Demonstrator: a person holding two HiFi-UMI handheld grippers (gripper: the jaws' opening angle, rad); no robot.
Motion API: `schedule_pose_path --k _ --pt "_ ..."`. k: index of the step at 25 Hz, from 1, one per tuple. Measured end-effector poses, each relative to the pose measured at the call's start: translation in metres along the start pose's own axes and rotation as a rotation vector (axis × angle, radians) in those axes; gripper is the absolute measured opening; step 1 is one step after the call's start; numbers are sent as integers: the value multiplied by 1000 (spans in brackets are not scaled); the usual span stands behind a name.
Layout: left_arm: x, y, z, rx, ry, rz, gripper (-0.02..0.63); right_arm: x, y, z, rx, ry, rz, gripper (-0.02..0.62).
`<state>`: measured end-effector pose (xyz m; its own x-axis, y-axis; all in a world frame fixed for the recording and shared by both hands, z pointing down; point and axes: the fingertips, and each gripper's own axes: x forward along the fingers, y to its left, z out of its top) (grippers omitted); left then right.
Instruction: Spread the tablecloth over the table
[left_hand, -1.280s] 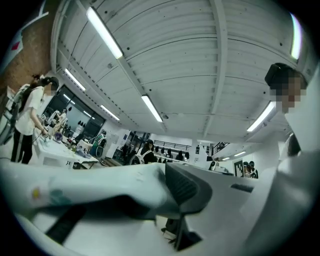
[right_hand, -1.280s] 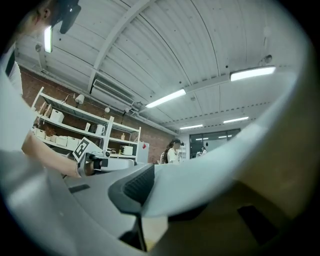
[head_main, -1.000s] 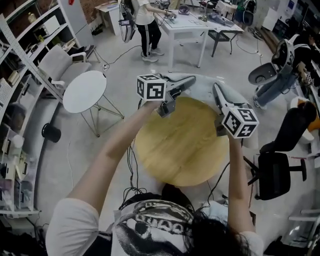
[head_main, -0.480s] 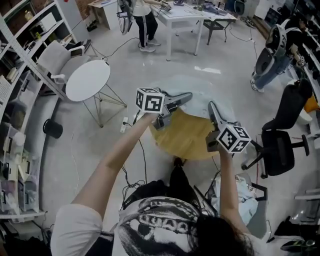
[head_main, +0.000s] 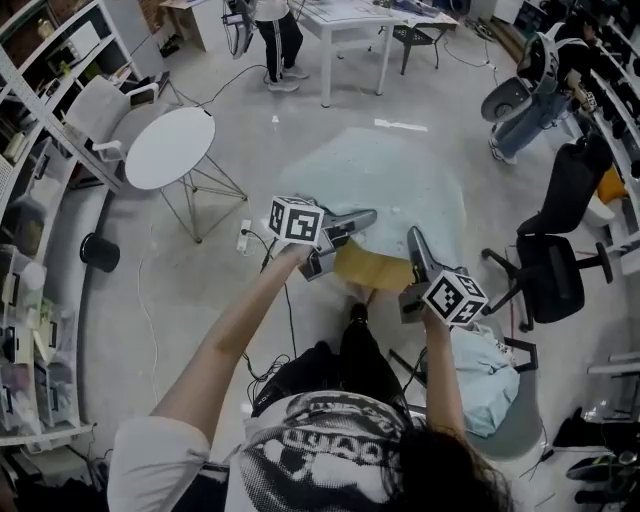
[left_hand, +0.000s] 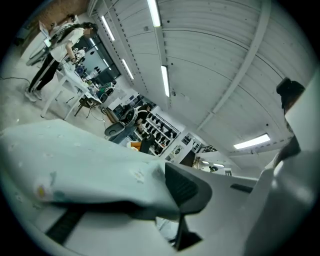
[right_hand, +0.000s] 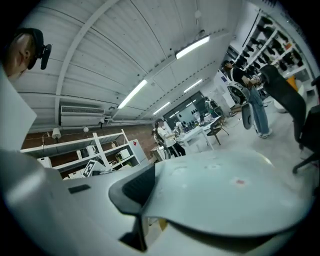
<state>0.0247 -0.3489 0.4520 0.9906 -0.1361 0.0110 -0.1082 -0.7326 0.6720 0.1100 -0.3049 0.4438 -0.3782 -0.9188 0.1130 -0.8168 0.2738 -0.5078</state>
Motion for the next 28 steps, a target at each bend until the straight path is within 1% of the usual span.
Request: schedule_pose_path --k 5,9,13,16,18,21,23,26,28 --pt "2 -1 -37 -61 51 -37 55 -25 -6 -26 52 2 -35 60" --pt "-4 13 -63 -106 95 -46 55 -29 -10 -53 80 17 -57 60" --pt "-5 34 -92 -197 158 -34 55 -26 -26 -89 137 67 -101 58" --pt "-5 55 -120 -281 203 4 57 -24 -41 -117 157 130 -138 58" --pt "-5 65 -140 -308 237 36 57 -26 -51 -137 169 174 -151 58" --pt "-4 79 -172 -302 302 106 64 -32 -65 -167 183 239 -179 58" --pt "-5 86 -190 -286 331 161 64 -36 -73 -186 190 269 -200 54" --pt "-7 97 -207 -252 344 236 66 -39 -82 -208 217 295 -221 51" --pt "-8 102 -213 -238 334 282 66 -40 -85 -216 233 307 -222 51"
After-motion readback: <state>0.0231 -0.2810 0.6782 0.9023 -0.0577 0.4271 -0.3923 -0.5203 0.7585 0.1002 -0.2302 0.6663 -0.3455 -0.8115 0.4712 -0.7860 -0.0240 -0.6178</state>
